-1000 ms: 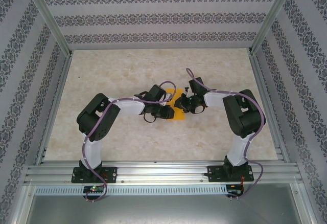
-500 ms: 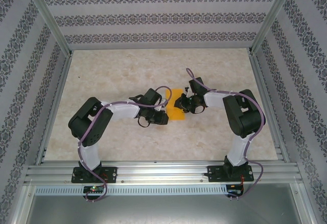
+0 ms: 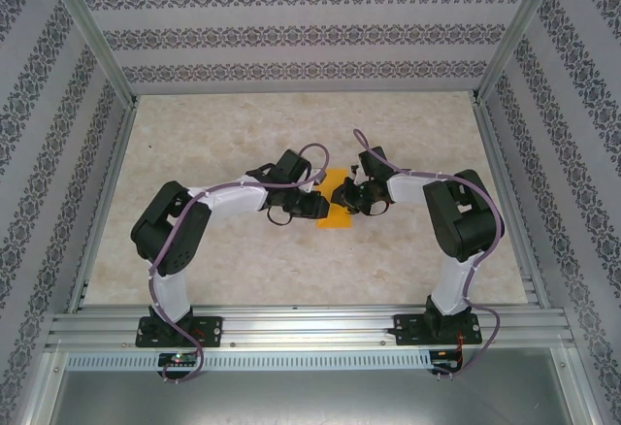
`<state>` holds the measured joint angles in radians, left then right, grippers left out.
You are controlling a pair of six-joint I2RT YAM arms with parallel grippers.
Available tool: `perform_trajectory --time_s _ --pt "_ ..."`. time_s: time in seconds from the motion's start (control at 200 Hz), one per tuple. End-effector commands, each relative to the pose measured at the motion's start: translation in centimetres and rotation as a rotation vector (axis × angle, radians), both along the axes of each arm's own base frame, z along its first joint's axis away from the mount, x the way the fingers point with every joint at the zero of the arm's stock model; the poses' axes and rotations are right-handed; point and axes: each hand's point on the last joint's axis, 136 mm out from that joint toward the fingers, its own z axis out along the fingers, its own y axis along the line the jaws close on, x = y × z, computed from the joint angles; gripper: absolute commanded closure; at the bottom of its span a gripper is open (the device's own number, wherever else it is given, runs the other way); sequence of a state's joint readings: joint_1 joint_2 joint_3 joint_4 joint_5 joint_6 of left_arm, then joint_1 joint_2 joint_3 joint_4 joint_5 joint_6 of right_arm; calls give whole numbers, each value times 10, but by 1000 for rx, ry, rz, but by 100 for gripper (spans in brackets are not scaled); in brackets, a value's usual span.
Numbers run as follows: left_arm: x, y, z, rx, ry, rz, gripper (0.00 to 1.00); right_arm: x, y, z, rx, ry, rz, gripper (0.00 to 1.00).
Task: Fold a paper plane with a square sheet of paper (fold left side to right side)
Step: Fold the triangle a second time at the center of the table.
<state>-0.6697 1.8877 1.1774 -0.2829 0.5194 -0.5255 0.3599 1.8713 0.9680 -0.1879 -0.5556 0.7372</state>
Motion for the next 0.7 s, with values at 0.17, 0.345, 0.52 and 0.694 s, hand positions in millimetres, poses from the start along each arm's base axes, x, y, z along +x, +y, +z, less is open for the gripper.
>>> perform_trajectory --time_s 0.17,0.345,0.52,0.694 --pt "1 -1 -32 13 55 9 77 -4 -8 -14 -58 29 -9 79" --pt "-8 10 -53 69 86 18 77 4 -6 10 -28 -39 -9 79" --pt "-15 20 -65 110 99 25 77 -2 -4 31 -9 -73 6 85" --pt "-17 22 -68 126 95 26 77 -16 10 23 32 -21 21 90"
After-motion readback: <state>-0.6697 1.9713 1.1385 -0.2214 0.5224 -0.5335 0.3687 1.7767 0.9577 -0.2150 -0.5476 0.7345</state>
